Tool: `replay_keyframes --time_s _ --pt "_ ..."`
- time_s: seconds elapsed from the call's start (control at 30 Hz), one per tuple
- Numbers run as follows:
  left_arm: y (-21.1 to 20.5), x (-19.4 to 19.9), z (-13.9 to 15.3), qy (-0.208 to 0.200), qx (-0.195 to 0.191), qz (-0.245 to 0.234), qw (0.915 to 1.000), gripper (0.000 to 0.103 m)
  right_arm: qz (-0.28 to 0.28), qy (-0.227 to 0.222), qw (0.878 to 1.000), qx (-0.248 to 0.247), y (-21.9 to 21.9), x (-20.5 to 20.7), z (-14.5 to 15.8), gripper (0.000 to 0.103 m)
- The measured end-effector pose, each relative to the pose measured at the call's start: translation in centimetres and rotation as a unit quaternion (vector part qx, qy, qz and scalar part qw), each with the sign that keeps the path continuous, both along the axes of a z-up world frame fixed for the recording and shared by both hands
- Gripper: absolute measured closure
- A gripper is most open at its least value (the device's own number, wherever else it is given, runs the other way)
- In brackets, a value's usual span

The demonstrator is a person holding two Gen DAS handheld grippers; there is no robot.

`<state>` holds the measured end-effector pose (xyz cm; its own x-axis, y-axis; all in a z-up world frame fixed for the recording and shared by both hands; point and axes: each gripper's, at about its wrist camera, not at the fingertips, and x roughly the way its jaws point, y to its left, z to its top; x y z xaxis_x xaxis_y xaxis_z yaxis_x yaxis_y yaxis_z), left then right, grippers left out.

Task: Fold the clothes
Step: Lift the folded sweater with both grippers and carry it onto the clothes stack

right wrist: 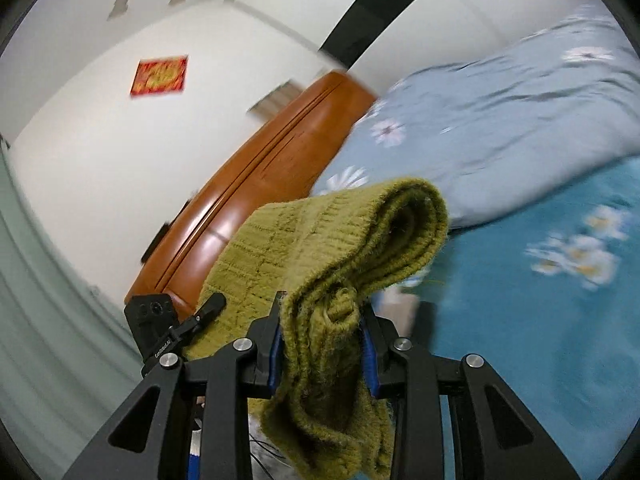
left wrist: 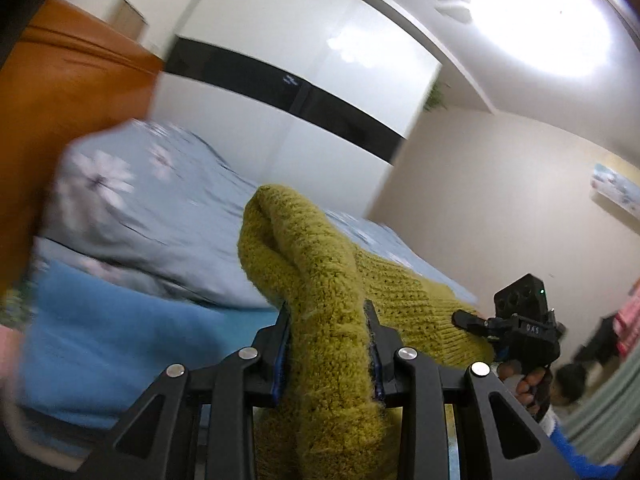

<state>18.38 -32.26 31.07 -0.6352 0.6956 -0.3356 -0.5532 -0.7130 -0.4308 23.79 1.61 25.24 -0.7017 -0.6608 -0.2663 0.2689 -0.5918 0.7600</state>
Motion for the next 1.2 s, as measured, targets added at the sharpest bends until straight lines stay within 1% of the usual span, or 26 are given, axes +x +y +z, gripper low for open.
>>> replay_keyframes --time_s 0.1,0.2,0.27,0.33,0.37,0.43,0.47,0.53,0.57,0.67,0.73,0.83,0.87,1.03,1.13,1.2 --pt "-5.4 -1.7 0.0 0.000 0.012 0.044 0.9990 0.070 0.036 -0.003 0.999 0.012 -4.8 -3.8 1.0 0.070" --pt "-10.0 -3.7 -1.6 -0.010 0.030 0.081 0.9962 0.070 0.066 -0.010 0.997 0.026 -9.2 -7.5 0.8 0.070" --pt "-12.3 -5.1 -3.8 -0.028 0.046 0.097 0.9938 0.070 0.080 -0.025 0.996 0.029 -11.2 -9.2 -0.6 0.070" --pt "-14.0 -6.6 -6.6 -0.052 0.055 0.112 0.9909 0.070 0.087 -0.051 0.994 0.036 -12.9 -11.7 -3.0 0.070" --pt "-14.6 -7.4 -8.2 -0.067 0.058 0.119 0.9889 0.070 0.087 -0.063 0.993 0.042 -13.2 -12.2 -4.3 0.070" --pt "-16.2 -8.5 -11.2 -0.092 0.077 0.128 0.9844 0.070 0.084 -0.084 0.991 0.056 -13.6 -13.2 -6.8 0.070" --pt "-17.0 -9.1 -12.7 -0.104 0.087 0.132 0.9819 0.070 0.084 -0.096 0.990 0.055 -13.4 -13.7 -8.0 0.070" --pt "-18.1 -8.8 -14.4 -0.109 0.117 0.124 0.9793 0.069 0.089 -0.110 0.990 0.024 -12.5 -14.3 -10.1 0.069" --pt "-18.1 -8.7 -15.0 -0.106 0.121 0.122 0.9795 0.068 0.093 -0.114 0.989 0.008 -12.1 -14.5 -10.8 0.069" --pt "-18.1 -8.8 -16.4 -0.098 0.128 0.119 0.9797 0.065 0.094 -0.113 0.989 0.001 -11.7 -15.2 -11.7 0.068" --pt "-18.3 -9.3 -17.2 -0.103 0.139 0.121 0.9775 0.064 0.093 -0.113 0.989 0.005 -11.7 -15.4 -12.5 0.067" --pt "-18.6 -9.6 -18.0 -0.109 0.152 0.123 0.9746 0.062 0.090 -0.118 0.989 0.003 -11.8 -15.4 -12.4 0.066" --pt "-18.6 -9.6 -17.8 -0.108 0.152 0.124 0.9746 0.062 0.090 -0.114 0.989 0.006 -11.9 -15.3 -12.0 0.066" --pt "-17.9 -8.6 -15.8 -0.096 0.126 0.129 0.9789 0.060 0.093 -0.101 0.990 0.023 -11.9 -14.5 -10.5 0.063" --pt "-18.0 -7.7 -14.8 -0.089 0.118 0.150 0.9776 0.054 0.091 -0.087 0.991 0.043 -11.7 -13.4 -9.8 0.061" --pt "-17.9 -6.9 -14.1 -0.083 0.111 0.162 0.9769 0.040 0.087 -0.078 0.992 0.056 -11.4 -12.8 -9.3 0.059"
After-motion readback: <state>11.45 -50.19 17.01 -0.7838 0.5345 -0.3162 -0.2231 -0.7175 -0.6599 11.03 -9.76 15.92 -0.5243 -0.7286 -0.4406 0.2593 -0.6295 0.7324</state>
